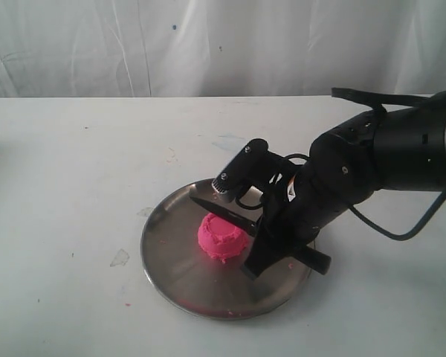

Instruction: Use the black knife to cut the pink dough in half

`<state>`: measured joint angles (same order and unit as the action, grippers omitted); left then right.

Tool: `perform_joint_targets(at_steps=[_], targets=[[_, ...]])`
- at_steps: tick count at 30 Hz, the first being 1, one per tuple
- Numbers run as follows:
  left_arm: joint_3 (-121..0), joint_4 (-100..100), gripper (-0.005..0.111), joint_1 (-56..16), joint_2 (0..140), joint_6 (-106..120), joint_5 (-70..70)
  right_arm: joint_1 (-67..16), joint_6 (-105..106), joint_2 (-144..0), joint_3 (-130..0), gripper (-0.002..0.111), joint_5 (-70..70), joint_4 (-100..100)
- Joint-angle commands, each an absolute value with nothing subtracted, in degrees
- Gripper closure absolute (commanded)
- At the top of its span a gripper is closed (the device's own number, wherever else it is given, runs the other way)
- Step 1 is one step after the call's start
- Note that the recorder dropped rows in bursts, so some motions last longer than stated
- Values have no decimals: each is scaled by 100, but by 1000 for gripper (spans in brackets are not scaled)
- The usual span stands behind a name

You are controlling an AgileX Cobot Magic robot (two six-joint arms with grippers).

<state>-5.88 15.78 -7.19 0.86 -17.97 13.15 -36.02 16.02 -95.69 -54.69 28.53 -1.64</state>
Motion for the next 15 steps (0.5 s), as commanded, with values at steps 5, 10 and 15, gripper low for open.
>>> perform_joint_targets(at_steps=[5, 10, 15], targets=[[-1677, 3968, 107, -749, 1455, 936, 1658, -3657, 1691, -9555, -5487, 108, 2659, -221], [-2226, 6733, 107, -749, 3013, 4157, 1727, -3657, 1677, -9555, -5487, 108, 2587, -210], [-2879, 9453, 107, -749, 4835, 7579, 2381, -3745, 1677, -9635, -5487, 108, 2483, -198]])
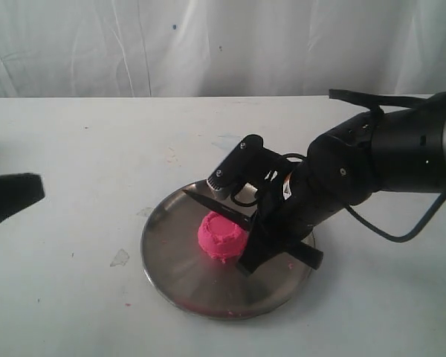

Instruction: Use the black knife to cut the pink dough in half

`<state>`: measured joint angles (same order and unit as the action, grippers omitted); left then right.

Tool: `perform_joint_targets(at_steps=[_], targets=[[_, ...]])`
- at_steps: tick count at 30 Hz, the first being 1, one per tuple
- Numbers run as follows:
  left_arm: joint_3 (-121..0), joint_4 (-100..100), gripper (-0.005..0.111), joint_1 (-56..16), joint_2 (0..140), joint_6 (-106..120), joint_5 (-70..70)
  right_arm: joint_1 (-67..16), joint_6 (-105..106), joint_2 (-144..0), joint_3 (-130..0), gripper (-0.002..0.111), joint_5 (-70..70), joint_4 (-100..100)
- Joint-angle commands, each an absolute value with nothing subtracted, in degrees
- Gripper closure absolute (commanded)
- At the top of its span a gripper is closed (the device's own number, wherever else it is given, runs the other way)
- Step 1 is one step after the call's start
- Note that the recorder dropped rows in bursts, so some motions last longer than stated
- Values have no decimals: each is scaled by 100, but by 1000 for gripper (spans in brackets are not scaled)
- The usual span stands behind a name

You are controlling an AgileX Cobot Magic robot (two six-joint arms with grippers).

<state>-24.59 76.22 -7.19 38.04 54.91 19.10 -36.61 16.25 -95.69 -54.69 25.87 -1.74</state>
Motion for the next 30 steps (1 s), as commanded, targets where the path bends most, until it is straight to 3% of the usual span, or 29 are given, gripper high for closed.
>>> perform_joint_targets(at_steps=[1, 10, 12, 15, 17, 30], targets=[[-2978, 9656, 107, -749, 5075, 7880, 2519, -3796, 1677, -9709, -5487, 108, 2483, -214], [-3793, 9995, 107, -749, 7010, 9016, 2890, -3880, 1196, -9927, -5653, 108, 2339, -988], [-3911, 9995, 99, -749, 7303, 9016, 3013, -3880, 589, -9899, -5796, 108, 2531, -1661], [-4058, 9995, 75, -749, 7663, 8993, 3002, -3894, 370, -9899, -5863, 108, 2798, -1991], [-4147, 9995, 66, -749, 7865, 8993, 3016, -3894, 370, -9933, -5863, 108, 3048, -1977], [-4356, 9995, 67, -749, 8464, 8912, 3520, -4107, 412, -9978, -5863, 108, 2795, -2029]])
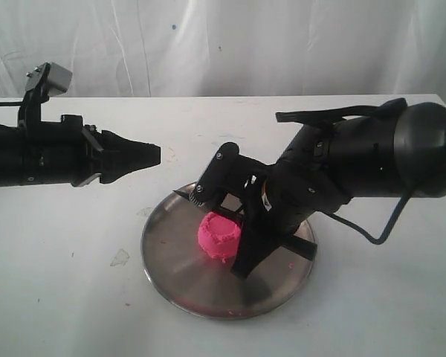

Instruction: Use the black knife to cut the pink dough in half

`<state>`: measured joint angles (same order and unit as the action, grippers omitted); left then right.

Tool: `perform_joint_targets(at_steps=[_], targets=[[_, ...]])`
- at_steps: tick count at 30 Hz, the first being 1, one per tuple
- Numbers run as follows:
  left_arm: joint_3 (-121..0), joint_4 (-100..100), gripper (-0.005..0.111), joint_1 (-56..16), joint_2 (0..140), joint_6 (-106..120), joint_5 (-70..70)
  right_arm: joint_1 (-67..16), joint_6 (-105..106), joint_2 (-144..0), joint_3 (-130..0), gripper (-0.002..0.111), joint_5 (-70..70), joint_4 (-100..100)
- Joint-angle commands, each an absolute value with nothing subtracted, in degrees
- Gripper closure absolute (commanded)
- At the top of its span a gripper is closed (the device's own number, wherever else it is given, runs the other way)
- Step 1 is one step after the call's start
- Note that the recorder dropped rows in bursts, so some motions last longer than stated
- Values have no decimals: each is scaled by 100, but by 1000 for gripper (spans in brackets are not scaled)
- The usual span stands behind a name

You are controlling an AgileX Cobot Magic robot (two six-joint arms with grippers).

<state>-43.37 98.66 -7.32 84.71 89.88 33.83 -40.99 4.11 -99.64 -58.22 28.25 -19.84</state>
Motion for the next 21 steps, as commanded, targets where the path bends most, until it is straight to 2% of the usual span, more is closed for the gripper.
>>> perform_joint_targets(at_steps=[1, 19, 21], targets=[[-4356, 9995, 67, -749, 8464, 8838, 3520, -4107, 412, -10002, -5863, 108, 2808, -2029], [-4414, 9995, 67, -808, 8898, 8596, 3354, -4161, 255, -10289, -5873, 108, 2838, -2062], [-4414, 9995, 73, -869, 9114, 8552, 3339, -4161, 256, -10289, -5873, 108, 2903, -2051]])
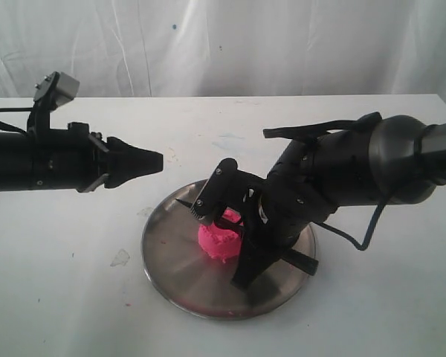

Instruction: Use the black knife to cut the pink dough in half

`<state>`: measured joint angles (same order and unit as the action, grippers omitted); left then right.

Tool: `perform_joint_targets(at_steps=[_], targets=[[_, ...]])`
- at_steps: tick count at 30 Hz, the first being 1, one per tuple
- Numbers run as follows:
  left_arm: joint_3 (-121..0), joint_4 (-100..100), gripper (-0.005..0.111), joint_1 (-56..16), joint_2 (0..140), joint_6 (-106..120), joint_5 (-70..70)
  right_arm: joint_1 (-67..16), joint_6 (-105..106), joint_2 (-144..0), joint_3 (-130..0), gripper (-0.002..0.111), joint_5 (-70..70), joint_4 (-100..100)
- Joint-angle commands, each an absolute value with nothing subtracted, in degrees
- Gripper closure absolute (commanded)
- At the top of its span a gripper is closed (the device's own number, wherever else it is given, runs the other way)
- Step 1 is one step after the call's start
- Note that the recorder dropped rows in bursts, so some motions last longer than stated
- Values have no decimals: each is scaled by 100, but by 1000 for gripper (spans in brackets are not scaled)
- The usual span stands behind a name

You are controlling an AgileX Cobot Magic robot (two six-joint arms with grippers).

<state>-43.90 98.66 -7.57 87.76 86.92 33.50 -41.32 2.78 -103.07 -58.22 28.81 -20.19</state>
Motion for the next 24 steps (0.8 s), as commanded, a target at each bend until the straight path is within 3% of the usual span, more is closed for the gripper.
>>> perform_joint_targets(at_steps=[1, 5, 24], targets=[[-4447, 9995, 79, -867, 9193, 8552, 3324, -4161, 256, -10289, -5873, 108, 2926, -2051], [-4727, 9995, 107, -867, 9530, 8434, 3457, -4161, 256, -10289, -5873, 108, 2980, -2051], [-5277, 9995, 107, -867, 10860, 8374, 3973, -4161, 256, -10289, -5873, 108, 3074, -2041]])
